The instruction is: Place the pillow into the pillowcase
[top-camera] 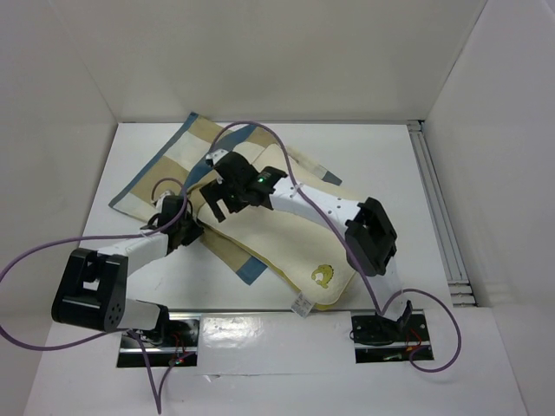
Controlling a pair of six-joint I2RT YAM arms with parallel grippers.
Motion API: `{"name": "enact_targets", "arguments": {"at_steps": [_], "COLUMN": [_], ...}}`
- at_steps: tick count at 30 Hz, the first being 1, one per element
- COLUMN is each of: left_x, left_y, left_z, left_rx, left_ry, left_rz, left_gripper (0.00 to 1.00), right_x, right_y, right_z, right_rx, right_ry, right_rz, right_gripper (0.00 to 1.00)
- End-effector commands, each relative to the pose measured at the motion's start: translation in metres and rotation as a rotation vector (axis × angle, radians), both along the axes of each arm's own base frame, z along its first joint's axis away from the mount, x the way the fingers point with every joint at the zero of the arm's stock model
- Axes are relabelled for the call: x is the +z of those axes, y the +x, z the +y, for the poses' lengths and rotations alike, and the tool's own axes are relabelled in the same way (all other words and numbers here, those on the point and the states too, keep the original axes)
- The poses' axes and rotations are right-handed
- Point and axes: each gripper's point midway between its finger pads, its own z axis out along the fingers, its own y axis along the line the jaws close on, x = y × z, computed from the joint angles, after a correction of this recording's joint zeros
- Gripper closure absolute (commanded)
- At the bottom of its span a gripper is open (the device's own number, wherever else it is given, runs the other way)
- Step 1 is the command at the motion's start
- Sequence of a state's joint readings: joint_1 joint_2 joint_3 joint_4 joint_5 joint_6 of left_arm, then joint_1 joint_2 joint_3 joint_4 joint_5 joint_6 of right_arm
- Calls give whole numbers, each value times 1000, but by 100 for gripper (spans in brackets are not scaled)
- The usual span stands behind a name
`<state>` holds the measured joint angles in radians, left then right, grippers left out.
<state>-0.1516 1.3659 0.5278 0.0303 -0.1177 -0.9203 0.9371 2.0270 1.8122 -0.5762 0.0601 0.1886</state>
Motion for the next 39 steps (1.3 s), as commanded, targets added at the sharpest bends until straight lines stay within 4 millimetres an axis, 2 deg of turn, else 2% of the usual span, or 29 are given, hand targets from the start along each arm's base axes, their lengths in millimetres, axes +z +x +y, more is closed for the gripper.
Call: {"name": "enact_targets", "arguments": {"at_steps": [1, 4, 5, 6, 8, 9, 10, 12, 13, 14, 15, 16, 18, 19, 20, 21, 22, 24, 25, 27, 28, 30, 31, 33, 34, 35, 37, 38, 39], "left_x": [11, 15, 23, 23, 36, 38, 43, 49, 57, 62, 65, 71, 77, 83, 89, 94, 99, 112, 117, 119, 114, 111, 101, 98, 103, 116, 137, 162, 171], "left_y": [10, 4, 4, 0, 0, -2, -2, -5, -7, -7, -9, -11, -14, -14, -17, -21, -27, -38, -44, -58, -68, -76, -87, -95, -96, -97, -89, -83, -79], "left_z": [1, 1, 1, 2, 1, -2, -6, -8, -14, -15, -17, -20, -32, -37, -43, -55, -67, -83, -94, -101, -107, -109, -108, -104, -103, -99, -90, -86, -85], "left_rx": [0, 7, 7, 7, -7, -16, -37, -57, -91, -91, -99, -108, -160, -178, -202, -251, -298, -355, -399, -434, -468, -486, -496, -495, -481, -471, -418, -394, -398], "left_ry": [0, -8, -12, -13, -19, -21, -16, 4, 7, 5, 9, 5, -20, -31, -48, -84, -105, -161, -177, -201, -212, -213, -205, -199, -197, -194, -160, -157, -137], "left_rz": [-36, -48, -76, -80, -127, -136, -153, -171, -197, -213, -219, -236, -255, -264, -282, -289, -301, -329, -341, -334, -317, -306, -262, -237, -238, -265, -320, -359, -370], "left_gripper": [100, 100, 100, 100, 100, 100, 100, 100, 100, 100, 100, 100, 100, 100, 100, 100, 100, 100, 100, 100, 100, 100, 100, 100, 100, 100, 100, 100, 100], "right_x": [-6, -22, -27, -43, -52, -58, -64, -62, -45, -39, -35, -12, 18, 32, 47, 53, 69, 69, 55, 32, 17, -1, -2, -10, -9, -4, -6, -19, -19], "right_y": [-3, 1, 3, 5, 10, 17, 26, 40, 51, 63, 64, 78, 92, 95, 102, 103, 103, 101, 103, 109, 111, 120, 121, 130, 131, 131, 127, 117, 110], "right_z": [13, 22, 25, 28, 32, 29, 29, 27, 30, 24, 26, 19, 10, 14, 9, 10, 11, 13, 18, 18, 20, 20, 21, 20, 24, 29, 30, 30, 30], "right_rx": [45, 49, 49, 50, 42, 23, 3, -36, -63, -84, -91, -145, -196, -204, -226, -226, -234, -239, -240, -264, -270, -297, -303, -323, -321, -305, -290, -265, -241], "right_ry": [-55, -82, -86, -109, -119, -121, -115, -96, -52, -40, -27, -2, 53, 86, 115, 126, 160, 178, 173, 163, 156, 188, 198, 206, 221, 239, 237, 222, 226], "right_rz": [-21, -26, -23, -8, -11, -1, 12, 18, 1, -7, -9, -50, -82, -96, -110, -117, -130, -112, -90, -64, -51, -31, -29, -25, -19, -15, 4, 45, 70], "right_gripper": [1, 1, 1, 1, 7, 15, 51, 86, 99, 100, 100, 100, 100, 100, 100, 100, 100, 100, 100, 100, 100, 100, 100, 100, 100, 100, 100, 100, 100]}}
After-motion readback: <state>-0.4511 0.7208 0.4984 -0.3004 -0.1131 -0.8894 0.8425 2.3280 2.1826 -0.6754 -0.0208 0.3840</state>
